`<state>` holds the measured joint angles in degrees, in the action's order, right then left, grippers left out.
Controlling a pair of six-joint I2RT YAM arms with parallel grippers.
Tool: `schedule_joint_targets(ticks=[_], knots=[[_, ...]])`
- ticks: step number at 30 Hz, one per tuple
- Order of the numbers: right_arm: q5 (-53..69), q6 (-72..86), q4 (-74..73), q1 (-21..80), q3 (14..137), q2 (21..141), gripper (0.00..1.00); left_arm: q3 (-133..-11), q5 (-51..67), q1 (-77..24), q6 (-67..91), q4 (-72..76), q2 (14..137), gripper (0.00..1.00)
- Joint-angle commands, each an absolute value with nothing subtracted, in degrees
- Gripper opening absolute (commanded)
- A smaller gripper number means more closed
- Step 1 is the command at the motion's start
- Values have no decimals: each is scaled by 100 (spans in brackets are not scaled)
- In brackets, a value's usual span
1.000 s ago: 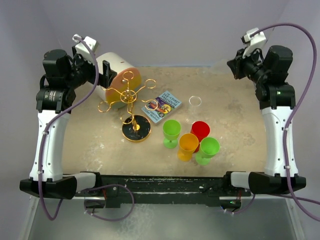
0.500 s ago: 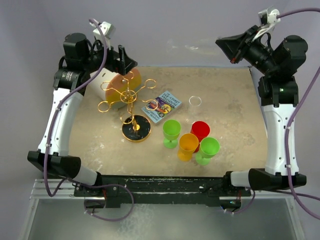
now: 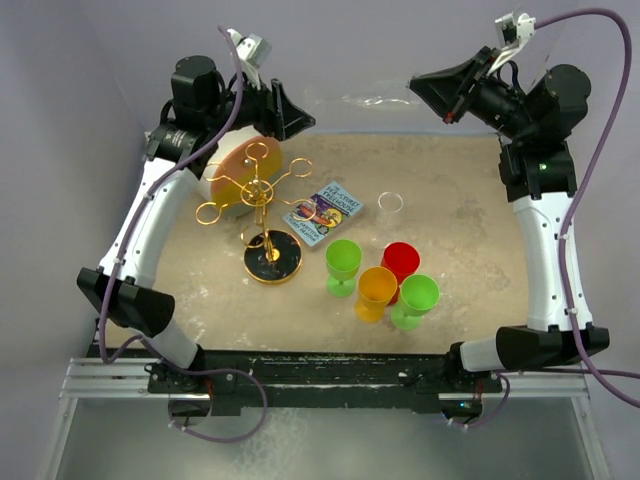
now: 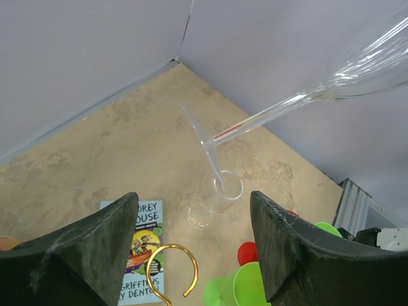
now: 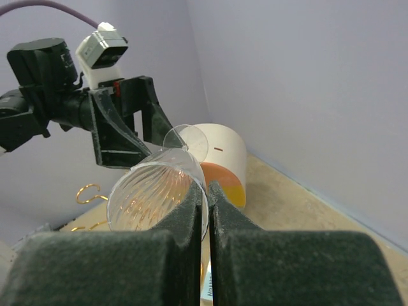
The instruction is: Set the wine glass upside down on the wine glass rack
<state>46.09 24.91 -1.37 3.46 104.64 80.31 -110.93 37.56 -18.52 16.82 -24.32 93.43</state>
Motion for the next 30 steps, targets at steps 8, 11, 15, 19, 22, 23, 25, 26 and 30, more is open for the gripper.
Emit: schedule_joint_targets(ticks=[8,11,15,19,22,23,25,26,30], knots=[[4812,2463,289,462,10407,7998,0,-11351,4061,-1879,2028,-1884,9431,49],[4763,2350,220,490,10352,7981,0,-11345,4100,-1881,2041,-1873,9441,49],[4701,2236,151,509,10303,7972,0,-11310,4164,-1878,2070,-1816,9430,45],[4707,2195,133,532,10251,7955,0,-11289,4166,-1879,2057,-1791,9409,34],[4702,2164,123,545,10210,7929,0,-11276,4163,-1880,2035,-1785,9397,25],[4702,2155,123,553,10205,7923,0,-11273,4166,-1880,2045,-1777,9394,21],[4702,2134,123,566,10179,7911,0,-11267,4160,-1879,2040,-1775,9392,12],[4696,2125,123,563,10158,7898,0,-11274,4155,-1875,2039,-1775,9385,8],[4677,2022,79,563,10075,7834,7,-11255,3978,-1875,2015,-1865,9315,0]])
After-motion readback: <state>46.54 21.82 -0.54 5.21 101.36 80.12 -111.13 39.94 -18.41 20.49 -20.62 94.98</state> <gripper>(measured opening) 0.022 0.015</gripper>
